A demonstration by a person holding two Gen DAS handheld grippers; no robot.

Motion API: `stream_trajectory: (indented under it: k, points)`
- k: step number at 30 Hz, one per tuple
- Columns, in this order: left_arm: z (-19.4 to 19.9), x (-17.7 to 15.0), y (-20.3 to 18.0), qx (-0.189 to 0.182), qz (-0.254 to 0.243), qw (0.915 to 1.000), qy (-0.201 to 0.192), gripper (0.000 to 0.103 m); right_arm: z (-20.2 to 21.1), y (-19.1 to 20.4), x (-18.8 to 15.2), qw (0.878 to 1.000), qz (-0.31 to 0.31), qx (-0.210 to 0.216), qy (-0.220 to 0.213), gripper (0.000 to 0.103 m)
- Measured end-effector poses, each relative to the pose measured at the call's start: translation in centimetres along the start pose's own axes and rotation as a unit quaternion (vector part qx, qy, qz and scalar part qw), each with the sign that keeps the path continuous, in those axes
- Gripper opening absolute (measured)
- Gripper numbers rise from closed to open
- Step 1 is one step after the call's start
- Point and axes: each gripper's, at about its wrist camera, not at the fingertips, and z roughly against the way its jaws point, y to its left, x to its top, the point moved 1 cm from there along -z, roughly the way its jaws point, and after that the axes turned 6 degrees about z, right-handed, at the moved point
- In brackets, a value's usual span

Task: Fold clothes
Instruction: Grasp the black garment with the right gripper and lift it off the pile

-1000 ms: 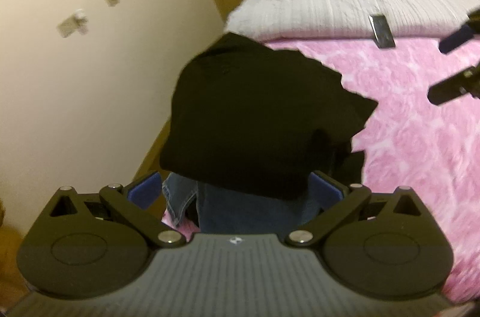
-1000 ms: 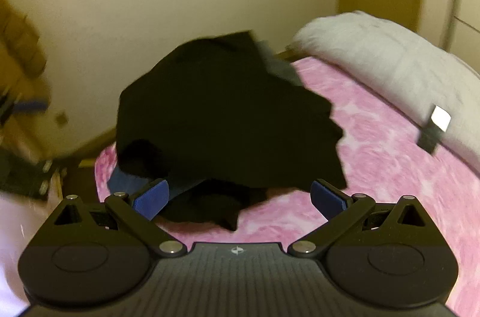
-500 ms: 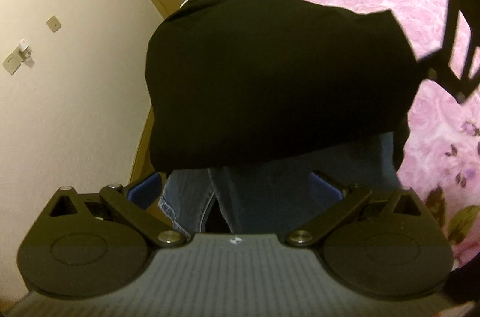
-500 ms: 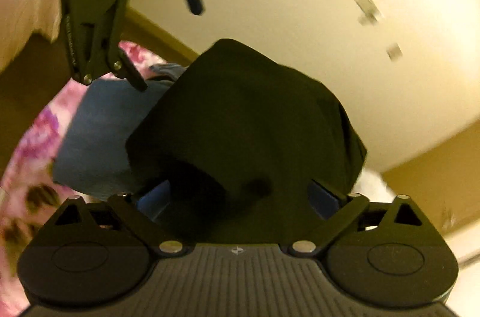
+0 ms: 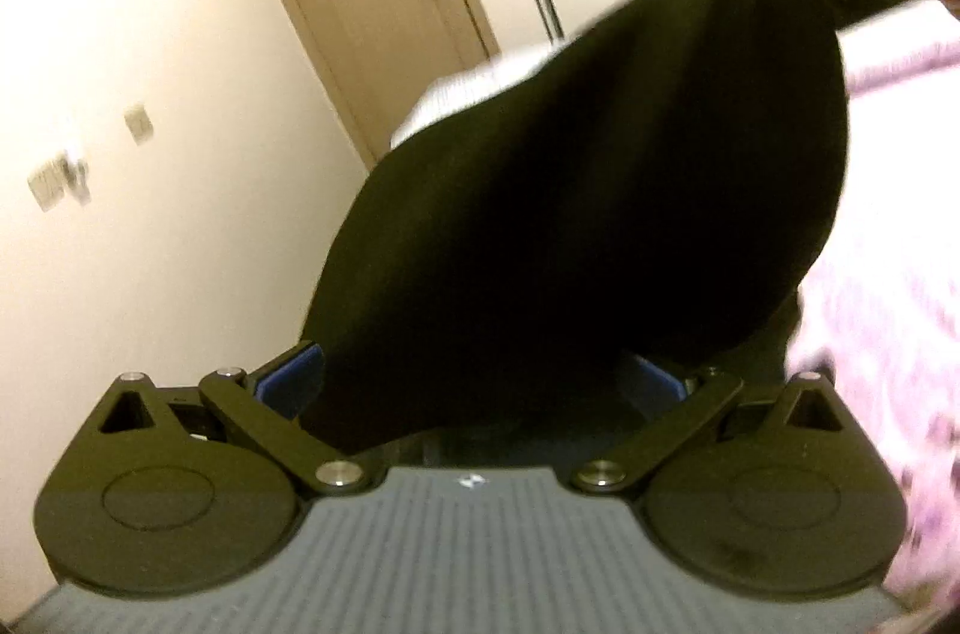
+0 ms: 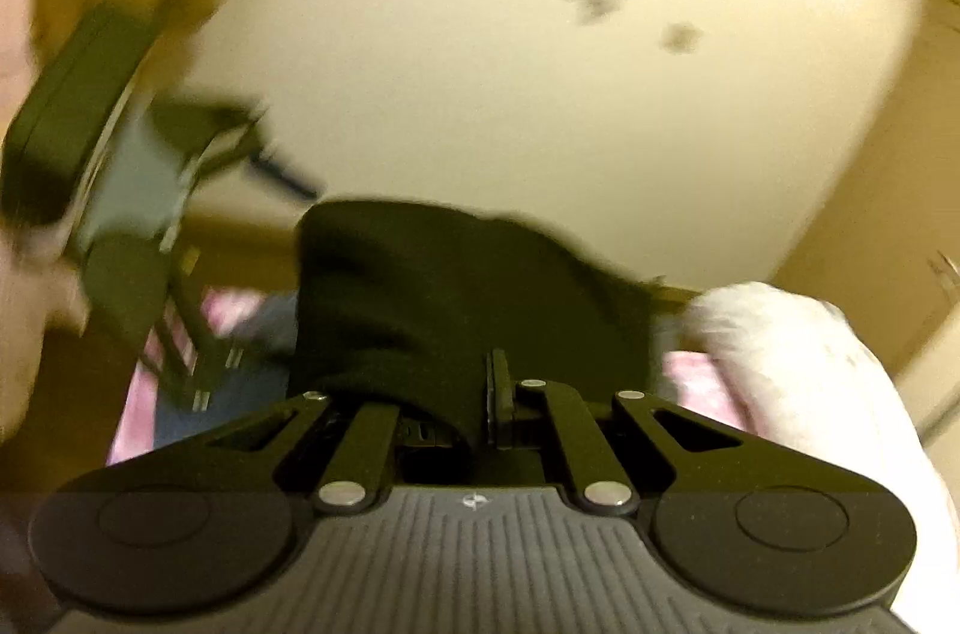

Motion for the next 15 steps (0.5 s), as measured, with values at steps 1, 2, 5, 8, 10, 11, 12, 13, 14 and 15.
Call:
stream_trajectory:
  k: [1,2,5,8,10,11,12,13,14,15]
  points:
    - [0.2,1.2,-0.5,-0.003,0.001,0.9998,-0.019,0.102,1.3,-1.3,0.4,1.0,-0.023,-0.013,-0.009,0.005]
    - [0.4,2.3,-1.0,-0.007,0.003,0.9993,-0.037,0.102,2.7,-2.6,0.6,0.998,-0.049,-0.026,-0.019,0.005]
    - [1.1,5.8,-3.6,-0.039,0.0,0.9954,-0.088,0.102,7.5,-5.8,0.3,0.99,-0.113,-0.069,-0.037,0.005]
    - [1.8,8.8,-7.4,-0.086,-0.018,0.9879,-0.128,0.102,12.7,-8.4,-1.7,0.976,-0.187,-0.105,-0.043,0.005]
    - [2.4,10.6,-10.5,-0.126,-0.03,0.9804,-0.149,0.102,16.2,-9.8,-4.7,0.96,-0.247,-0.129,-0.038,0.005]
    - [2.7,11.3,-12.3,-0.148,-0.036,0.9763,-0.154,0.102,18.0,-10.5,-6.8,0.948,-0.281,-0.143,-0.033,0.005]
    - [2.9,12.0,-14.1,-0.17,-0.043,0.9717,-0.158,0.102,19.7,-11.2,-8.9,0.936,-0.315,-0.156,-0.027,0.005]
    - [3.1,12.5,-15.8,-0.189,-0.047,0.9673,-0.162,0.102,21.5,-11.9,-11.0,0.921,-0.349,-0.17,-0.021,0.005]
    - [3.2,13.0,-17.4,-0.206,-0.047,0.9638,-0.162,0.102,23.2,-12.6,-13.1,0.906,-0.382,-0.183,-0.015,0.005]
    - [3.3,13.4,-18.9,-0.222,-0.045,0.961,-0.159,0.102,24.9,-13.2,-15.2,0.889,-0.414,-0.195,-0.01,0.005]
